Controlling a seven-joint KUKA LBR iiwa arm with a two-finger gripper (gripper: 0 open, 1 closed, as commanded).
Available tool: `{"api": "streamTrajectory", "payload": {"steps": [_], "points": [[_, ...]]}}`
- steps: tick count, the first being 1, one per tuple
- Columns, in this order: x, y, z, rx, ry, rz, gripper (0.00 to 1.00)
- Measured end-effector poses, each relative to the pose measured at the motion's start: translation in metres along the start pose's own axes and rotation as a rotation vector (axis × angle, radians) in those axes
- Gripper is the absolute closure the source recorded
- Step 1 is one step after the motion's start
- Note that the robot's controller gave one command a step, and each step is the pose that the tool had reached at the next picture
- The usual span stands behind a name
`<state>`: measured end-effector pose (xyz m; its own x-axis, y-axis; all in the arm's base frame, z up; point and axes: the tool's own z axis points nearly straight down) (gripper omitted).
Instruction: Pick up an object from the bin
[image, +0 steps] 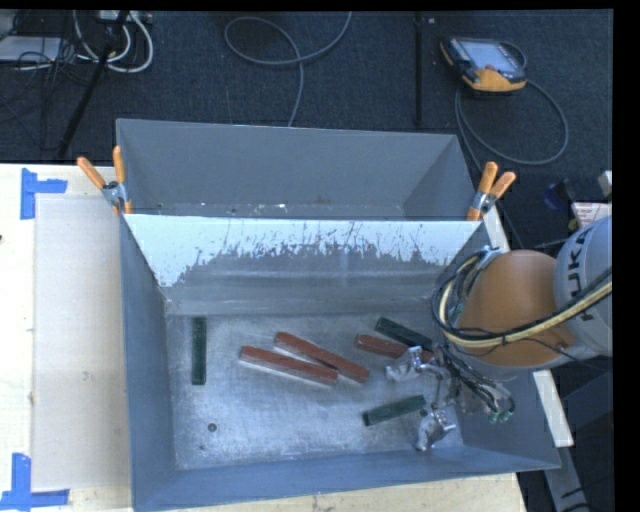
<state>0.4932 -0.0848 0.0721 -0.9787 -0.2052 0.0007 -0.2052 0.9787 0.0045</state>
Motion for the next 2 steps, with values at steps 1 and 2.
{"api": "streamTrajectory", "payload": {"steps": [1, 2], "points": [[0.001, 0.0041, -0.0002, 0.006, -0.004, 0.053, 0.0], [-0.0023, 0.0016, -0.0026, 0.003, -0.004, -0.001, 1.0]]}}
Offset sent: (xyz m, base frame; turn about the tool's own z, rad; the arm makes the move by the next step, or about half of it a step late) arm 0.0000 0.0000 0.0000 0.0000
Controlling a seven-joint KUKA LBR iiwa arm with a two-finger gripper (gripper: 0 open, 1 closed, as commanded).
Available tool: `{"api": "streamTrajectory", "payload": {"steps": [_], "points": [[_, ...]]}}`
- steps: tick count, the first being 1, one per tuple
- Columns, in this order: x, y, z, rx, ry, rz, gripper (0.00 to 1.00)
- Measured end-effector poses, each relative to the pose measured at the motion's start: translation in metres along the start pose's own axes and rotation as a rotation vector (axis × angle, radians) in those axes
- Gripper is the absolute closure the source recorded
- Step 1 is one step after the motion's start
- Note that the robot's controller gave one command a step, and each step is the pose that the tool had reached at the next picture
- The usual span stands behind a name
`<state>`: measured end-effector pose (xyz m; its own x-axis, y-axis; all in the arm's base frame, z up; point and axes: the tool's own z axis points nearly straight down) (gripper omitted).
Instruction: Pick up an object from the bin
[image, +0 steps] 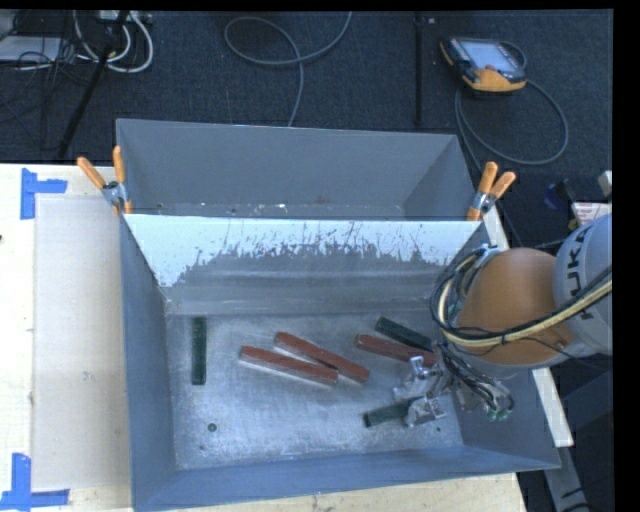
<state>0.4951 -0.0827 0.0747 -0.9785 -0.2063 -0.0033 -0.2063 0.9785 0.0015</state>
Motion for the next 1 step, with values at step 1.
{"api": "streamTrajectory", "payload": {"steps": [1], "points": [[0.0, 0.0, 0.0, 0.0, 0.0, -0.001, 1.0]]}}
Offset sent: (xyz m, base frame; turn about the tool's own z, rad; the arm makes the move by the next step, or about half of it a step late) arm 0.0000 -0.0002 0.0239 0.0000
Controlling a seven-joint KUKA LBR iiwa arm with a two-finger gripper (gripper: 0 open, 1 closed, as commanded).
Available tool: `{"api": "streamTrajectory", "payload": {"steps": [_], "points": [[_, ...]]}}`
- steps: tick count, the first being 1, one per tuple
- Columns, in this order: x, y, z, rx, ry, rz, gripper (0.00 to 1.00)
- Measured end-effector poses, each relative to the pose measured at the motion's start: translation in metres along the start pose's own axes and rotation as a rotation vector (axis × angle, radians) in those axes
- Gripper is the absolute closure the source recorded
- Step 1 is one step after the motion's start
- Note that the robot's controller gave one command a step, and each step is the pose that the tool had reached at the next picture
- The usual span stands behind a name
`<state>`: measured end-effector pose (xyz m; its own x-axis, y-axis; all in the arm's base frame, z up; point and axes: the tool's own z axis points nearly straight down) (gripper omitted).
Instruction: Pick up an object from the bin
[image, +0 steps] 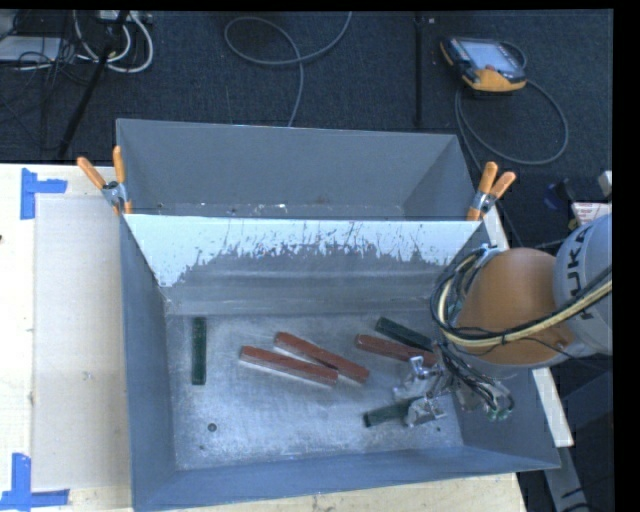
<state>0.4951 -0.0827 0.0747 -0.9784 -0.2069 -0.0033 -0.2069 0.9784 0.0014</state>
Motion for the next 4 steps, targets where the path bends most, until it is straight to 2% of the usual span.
{"api": "streamTrajectory", "payload": {"steps": [4], "points": [[0.002, 0.001, -0.023, -0.001, 0.01, -0.001, 1.0]]}}
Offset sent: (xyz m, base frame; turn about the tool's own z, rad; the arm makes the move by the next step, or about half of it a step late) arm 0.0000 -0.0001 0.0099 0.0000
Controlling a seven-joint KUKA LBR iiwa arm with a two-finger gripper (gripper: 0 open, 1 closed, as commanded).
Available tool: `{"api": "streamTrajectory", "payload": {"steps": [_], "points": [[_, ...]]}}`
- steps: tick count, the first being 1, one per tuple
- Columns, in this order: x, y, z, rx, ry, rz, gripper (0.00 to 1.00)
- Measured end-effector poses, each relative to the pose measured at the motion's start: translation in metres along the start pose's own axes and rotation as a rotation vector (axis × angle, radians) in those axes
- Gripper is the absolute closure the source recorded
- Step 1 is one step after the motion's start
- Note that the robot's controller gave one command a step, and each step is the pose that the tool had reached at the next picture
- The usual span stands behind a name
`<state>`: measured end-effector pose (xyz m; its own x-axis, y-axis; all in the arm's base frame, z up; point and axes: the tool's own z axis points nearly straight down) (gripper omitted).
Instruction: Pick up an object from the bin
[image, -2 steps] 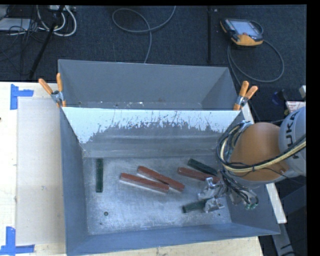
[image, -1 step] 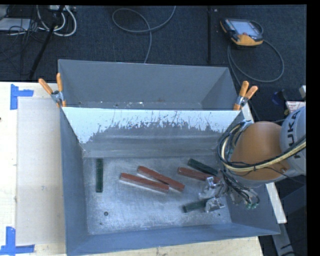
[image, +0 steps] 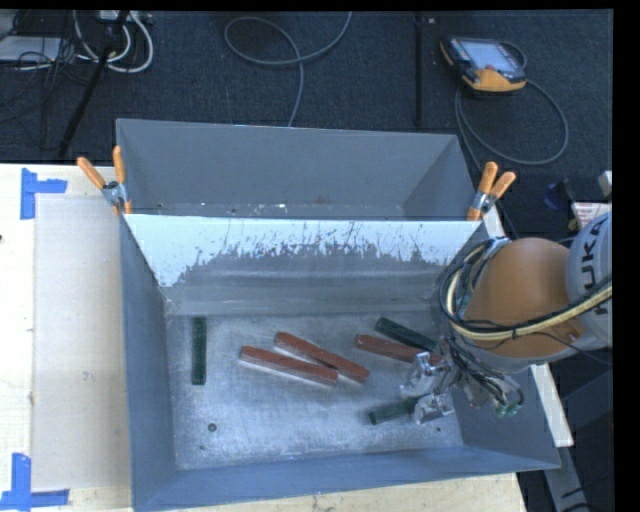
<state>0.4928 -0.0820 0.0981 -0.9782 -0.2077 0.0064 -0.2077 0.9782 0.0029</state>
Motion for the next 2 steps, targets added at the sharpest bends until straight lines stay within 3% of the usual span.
{"api": "streamTrajectory", "payload": {"steps": [2], "points": [[-0.001, 0.0, -0.037, 0.002, -0.006, 0.0, 1.0]]}}
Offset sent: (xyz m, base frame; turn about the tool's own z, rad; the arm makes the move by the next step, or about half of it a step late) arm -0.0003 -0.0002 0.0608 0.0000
